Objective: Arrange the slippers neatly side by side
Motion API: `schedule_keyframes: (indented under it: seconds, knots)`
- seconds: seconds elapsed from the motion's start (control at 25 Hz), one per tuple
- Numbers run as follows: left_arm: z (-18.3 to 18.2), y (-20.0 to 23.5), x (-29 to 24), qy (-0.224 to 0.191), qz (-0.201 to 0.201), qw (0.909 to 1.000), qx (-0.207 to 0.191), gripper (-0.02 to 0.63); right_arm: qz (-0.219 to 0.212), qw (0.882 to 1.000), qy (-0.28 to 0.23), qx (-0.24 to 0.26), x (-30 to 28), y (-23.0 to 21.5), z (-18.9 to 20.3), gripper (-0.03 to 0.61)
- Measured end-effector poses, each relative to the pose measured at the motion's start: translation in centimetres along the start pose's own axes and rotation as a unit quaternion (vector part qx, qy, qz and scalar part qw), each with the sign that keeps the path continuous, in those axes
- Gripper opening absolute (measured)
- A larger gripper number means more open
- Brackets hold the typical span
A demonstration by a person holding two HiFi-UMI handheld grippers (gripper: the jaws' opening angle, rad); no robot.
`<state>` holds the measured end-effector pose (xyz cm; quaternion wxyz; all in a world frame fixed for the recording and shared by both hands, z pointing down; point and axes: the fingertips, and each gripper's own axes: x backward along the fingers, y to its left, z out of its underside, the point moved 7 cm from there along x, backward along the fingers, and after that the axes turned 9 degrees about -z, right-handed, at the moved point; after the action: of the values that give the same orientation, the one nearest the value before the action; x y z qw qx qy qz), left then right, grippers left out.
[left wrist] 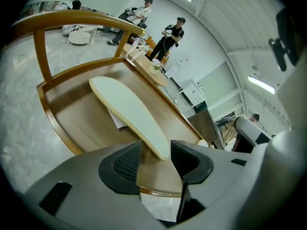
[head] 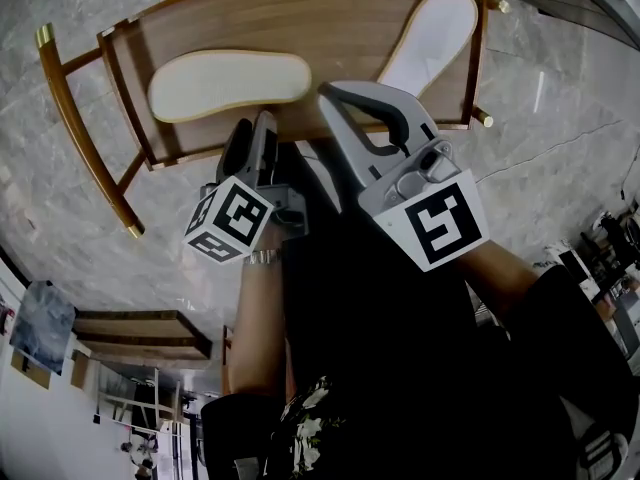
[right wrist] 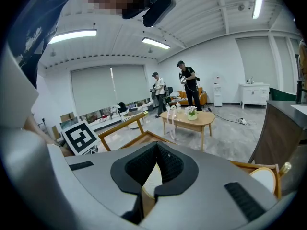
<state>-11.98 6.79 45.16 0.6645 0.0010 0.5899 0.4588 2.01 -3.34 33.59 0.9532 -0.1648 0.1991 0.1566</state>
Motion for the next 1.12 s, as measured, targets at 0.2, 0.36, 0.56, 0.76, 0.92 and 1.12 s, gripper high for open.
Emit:
schedule_keyframes:
  seconds: [0.2,0.36,0.56,0.76,0.92,1.12]
  knots:
    - [0.0,0.7,-0.9,0.015,0.012,0.9984,0.052,0.195,0.000,1.000,0.000,-0.002,0.0,0.1,0.2,-0.002]
    - [-0.3,1.0,-1.8,0.025,0.019,0.9954,0.091,0.204,0.001,1.000,0.004,-0.005,-0.2,-0.2,0.4,-0.002]
    - [-0.1,1.2,-2.5,0.037,0.013,0.9933,0.109,0.204,0.009,1.000,-0.001,-0.007,0.1,-0.5,0.4,-0.002]
    - [-0.2,1.5,-3.3,0.038,0.015,0.9858,0.163,0.204,0.011,1.000,-0.019,-0.006,0.3,-0.5,0.2,-0.002]
    - [-0.2,1.3,-3.8,0.042,0.016,0.9864,0.158,0.204,0.013,1.000,-0.023,-0.008,0.2,-0.5,0.2,-0.002]
    - [0.3,1.8,-4.3,0.050,-0.010,0.9901,0.131,0.130,0.019,0.999,-0.031,-0.003,0.5,-0.7,0.1,-0.002]
